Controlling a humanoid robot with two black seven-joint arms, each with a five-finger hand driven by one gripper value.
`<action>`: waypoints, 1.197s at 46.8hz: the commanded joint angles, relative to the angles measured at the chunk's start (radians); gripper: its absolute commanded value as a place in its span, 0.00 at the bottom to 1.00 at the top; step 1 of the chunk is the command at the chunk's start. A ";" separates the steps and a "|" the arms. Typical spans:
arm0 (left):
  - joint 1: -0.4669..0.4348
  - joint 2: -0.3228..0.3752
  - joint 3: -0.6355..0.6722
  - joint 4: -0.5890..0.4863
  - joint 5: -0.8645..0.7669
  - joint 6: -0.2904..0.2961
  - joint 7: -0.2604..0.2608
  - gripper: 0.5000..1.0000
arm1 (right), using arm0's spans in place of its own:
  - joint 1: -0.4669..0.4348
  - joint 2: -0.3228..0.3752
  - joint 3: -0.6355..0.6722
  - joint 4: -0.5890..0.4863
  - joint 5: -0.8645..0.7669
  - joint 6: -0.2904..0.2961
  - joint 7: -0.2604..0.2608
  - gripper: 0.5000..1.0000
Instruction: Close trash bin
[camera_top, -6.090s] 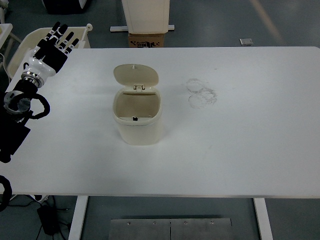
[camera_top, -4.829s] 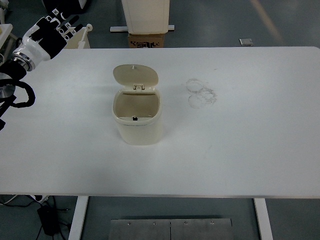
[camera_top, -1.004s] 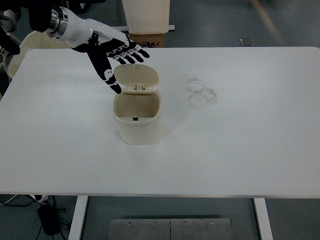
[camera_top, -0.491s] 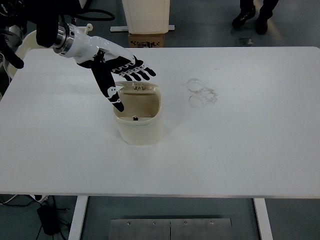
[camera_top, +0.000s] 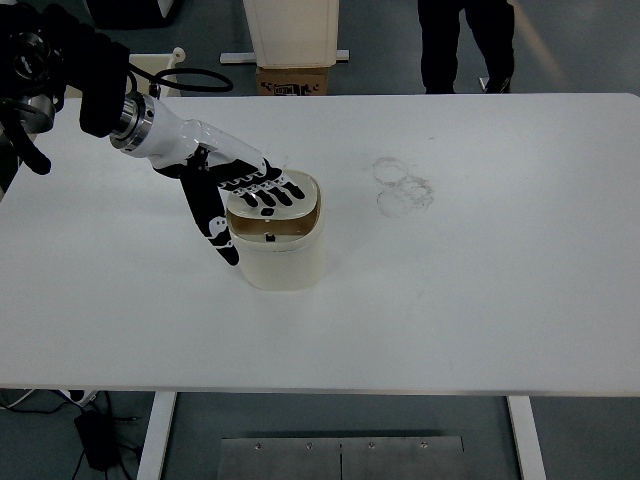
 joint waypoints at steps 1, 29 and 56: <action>0.006 0.000 0.001 -0.013 0.000 0.000 0.000 1.00 | 0.000 0.000 0.000 0.000 -0.001 0.000 0.000 0.99; 0.040 0.009 0.001 -0.014 0.009 0.000 0.000 1.00 | 0.000 0.000 0.000 0.000 -0.001 0.000 0.000 0.99; 0.069 0.025 0.001 -0.016 0.009 0.000 0.000 1.00 | 0.000 0.000 0.000 0.000 0.001 0.000 0.000 0.99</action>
